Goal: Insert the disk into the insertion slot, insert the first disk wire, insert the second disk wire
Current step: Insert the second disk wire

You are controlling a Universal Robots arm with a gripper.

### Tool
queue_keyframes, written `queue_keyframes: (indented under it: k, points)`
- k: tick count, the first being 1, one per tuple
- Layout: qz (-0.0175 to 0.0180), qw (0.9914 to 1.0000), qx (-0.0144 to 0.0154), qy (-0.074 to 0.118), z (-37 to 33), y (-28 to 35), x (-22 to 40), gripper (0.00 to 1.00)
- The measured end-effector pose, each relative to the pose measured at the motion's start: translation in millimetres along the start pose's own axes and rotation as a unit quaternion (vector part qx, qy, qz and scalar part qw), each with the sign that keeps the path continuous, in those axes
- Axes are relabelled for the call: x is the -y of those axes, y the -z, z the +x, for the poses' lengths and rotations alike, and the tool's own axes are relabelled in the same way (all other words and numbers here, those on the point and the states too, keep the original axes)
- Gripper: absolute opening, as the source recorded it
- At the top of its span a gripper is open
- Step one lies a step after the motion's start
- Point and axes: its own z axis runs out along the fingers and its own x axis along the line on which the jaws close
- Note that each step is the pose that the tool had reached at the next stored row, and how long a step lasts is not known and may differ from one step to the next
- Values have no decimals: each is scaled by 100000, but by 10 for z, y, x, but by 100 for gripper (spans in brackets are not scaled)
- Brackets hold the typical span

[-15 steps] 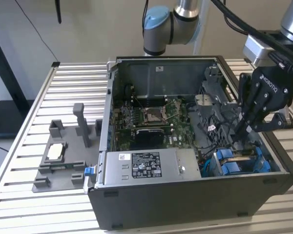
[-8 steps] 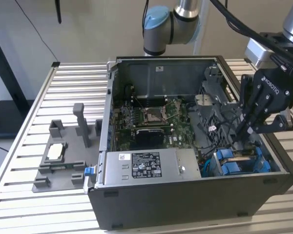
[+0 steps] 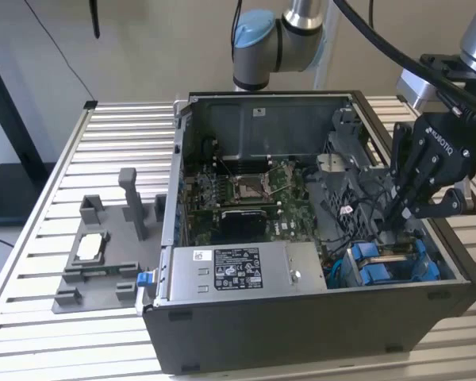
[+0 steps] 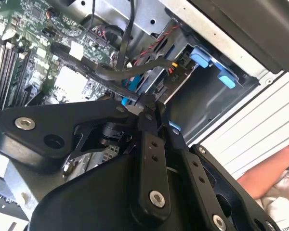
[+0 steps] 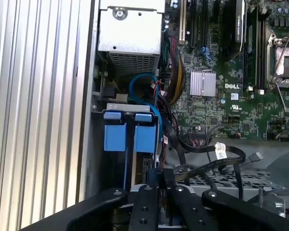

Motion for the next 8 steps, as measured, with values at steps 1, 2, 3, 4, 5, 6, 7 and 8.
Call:
queue_keyframes:
  k: [1,2,3,4,5,6,7,8]
  points:
    - [-5,100000,4,-31,4,-3,6,16]
    - [-8,100000,10,-78,8,-6,10,16]
    - [-9,100000,14,-136,13,-10,12,16]
    - [-9,100000,31,-204,18,-16,15,16]
    - [-7,100000,47,-260,21,-22,18,16]
    - [-5,99999,54,-322,25,-28,20,16]
    - [-3,99999,63,-397,29,-35,22,16]
    - [-2,99999,65,-477,32,-40,24,16]
